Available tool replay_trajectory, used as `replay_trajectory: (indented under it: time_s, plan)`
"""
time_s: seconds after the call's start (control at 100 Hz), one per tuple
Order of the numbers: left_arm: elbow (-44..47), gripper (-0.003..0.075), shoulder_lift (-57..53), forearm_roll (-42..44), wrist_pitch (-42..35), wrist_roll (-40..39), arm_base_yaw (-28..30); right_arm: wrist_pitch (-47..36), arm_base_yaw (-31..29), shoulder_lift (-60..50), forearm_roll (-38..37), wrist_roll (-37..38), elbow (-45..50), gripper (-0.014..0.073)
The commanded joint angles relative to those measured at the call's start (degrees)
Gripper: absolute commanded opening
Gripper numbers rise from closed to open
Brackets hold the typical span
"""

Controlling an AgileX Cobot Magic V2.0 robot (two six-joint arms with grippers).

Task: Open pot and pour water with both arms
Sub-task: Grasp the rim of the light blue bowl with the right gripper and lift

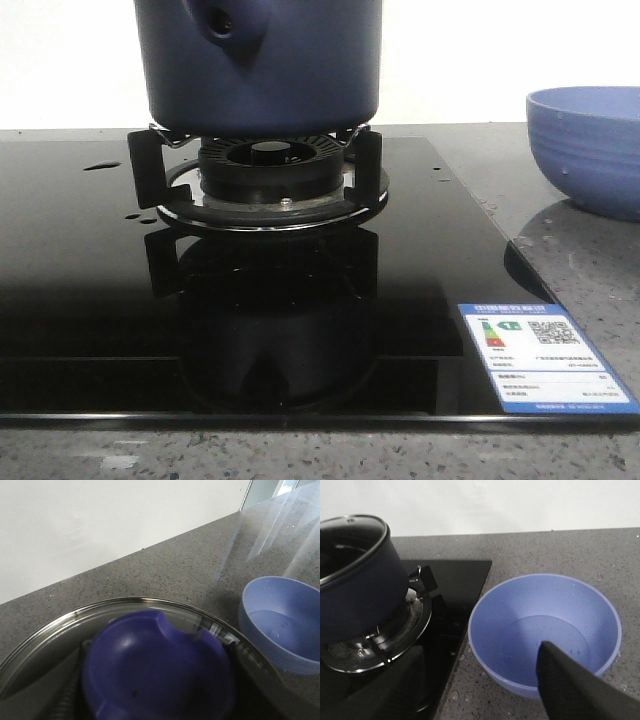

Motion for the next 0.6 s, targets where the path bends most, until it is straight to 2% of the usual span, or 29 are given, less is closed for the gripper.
replay_trajectory:
  time_s: [0.0,0.16,0.27,0.42,0.59]
  plan:
    - [-2.1,0.0388,-3.2,-1.8,-1.4,-0.1,-0.3,-2.3,0.0,1.2,-0.9,-0.5,-2.2,0.0435]
    - [-2.5,0.0388,-6.5,0.5,-2.9,-0.1,-0.2,-1.6,-0.1,3.5,-1.2,-0.5,-2.3,0.0435]
    - [-3.0,0.0388,-8.8,1.3,-3.2,-0.1,1.6,1.8,-1.0,6.7,-1.2,-0.4,-4.6,0.0435]
    - [-3.1,0.0388,-11.1,1.3,-2.2,-0.1,6.2,8.1,-4.1,13.1,-1.2,0.0,-11.8,0.0435]
    - [-3.1,0.0388,-12.6,1.3,1.6,-0.1,12.5,16.7,-10.4,21.9,-1.3,1.2,-22.6,0.0435]
